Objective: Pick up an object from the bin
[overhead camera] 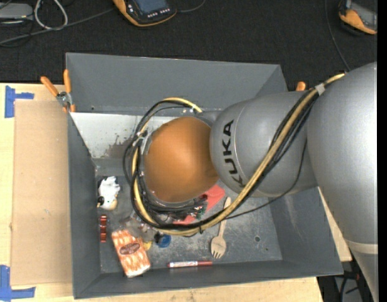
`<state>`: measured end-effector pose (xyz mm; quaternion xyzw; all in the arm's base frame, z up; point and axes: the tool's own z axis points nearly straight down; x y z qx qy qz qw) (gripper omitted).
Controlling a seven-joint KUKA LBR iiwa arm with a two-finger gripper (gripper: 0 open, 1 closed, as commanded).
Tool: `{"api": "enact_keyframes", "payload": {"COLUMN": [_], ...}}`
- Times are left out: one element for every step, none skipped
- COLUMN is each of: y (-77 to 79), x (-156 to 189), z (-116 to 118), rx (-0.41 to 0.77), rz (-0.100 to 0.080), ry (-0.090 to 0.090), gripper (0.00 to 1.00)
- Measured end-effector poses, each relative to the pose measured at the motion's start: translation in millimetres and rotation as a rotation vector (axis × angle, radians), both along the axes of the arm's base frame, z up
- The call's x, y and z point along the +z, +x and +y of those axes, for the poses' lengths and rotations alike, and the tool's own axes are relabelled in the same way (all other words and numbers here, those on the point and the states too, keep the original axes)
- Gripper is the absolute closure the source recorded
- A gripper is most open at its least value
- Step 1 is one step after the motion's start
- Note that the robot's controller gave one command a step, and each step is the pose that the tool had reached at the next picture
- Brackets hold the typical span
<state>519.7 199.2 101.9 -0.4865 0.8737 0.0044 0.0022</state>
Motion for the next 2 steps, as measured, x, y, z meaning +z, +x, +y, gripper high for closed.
{"api": "enact_keyframes", "payload": {"y": [-0.2,0.1], "x": [16.1,29.4], "z": [0.5,1.0], "rx": [-0.001,-0.003], "rz": [0.0,-0.002], "ry": [0.001,0.002], "gripper": [1.0,1.0]}}
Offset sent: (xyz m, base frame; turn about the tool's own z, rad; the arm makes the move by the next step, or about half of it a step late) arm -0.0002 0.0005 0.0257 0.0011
